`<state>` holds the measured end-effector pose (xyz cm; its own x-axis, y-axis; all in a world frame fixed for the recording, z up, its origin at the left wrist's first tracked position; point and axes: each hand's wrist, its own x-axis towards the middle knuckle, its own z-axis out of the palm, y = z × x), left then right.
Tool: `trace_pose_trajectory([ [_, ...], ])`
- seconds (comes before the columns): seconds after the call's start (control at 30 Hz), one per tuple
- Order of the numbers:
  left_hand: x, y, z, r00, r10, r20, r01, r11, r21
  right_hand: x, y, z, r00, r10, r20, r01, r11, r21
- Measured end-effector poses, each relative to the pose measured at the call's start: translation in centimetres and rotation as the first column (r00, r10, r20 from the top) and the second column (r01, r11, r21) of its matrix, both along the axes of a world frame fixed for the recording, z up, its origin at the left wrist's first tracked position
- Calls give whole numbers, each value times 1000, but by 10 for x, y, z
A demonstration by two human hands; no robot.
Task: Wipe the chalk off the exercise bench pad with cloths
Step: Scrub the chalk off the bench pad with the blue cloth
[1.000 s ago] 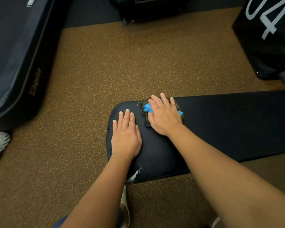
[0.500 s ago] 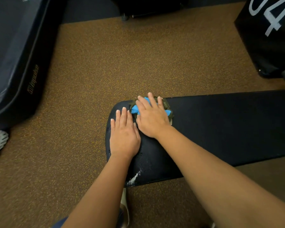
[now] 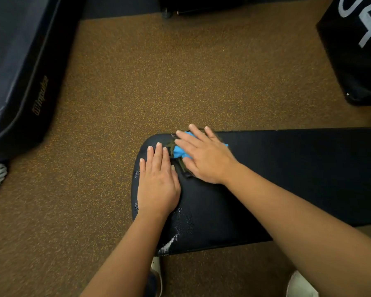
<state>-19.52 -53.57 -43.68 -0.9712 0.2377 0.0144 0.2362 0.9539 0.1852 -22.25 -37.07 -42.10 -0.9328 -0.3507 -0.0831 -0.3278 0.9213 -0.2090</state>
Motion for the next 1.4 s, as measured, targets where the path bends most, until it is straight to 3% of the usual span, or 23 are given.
trace_pose_trajectory([
  [0.17, 1, 1, 0, 1000, 7, 14, -7, 1000, 13, -19, -25, 4, 956, -290, 54, 287, 957, 48],
  [0.37, 0, 1, 0, 1000, 0, 23, 0, 1000, -17, 4, -2, 2, 1000, -20, 3, 20, 1000, 19],
  [0.53, 1, 2, 3, 999, 21, 46, -20, 1000, -18, -8, -8, 5, 940, -331, 82, 325, 943, 77],
  [0.73, 0, -1, 5, 996, 12, 85, -12, 1000, 6, 27, -8, 3, 995, -67, 76, 64, 997, 46],
  [0.93, 0, 1, 8, 994, 22, 107, -22, 1000, 0, 2, -16, 9, 910, -402, 102, 393, 915, 98],
  [1.1, 0, -2, 8, 990, 7, 137, -5, 1000, -12, 34, -13, 9, 989, -83, 122, 75, 994, 75],
  [1.3, 3, -5, 11, 987, 8, 159, -6, 1000, -12, 2, -8, 12, 921, -367, 130, 353, 928, 121],
  [1.4, 6, -8, 11, 986, 32, 165, -30, 999, -12, 2, -34, 12, 967, -208, 146, 195, 976, 99],
])
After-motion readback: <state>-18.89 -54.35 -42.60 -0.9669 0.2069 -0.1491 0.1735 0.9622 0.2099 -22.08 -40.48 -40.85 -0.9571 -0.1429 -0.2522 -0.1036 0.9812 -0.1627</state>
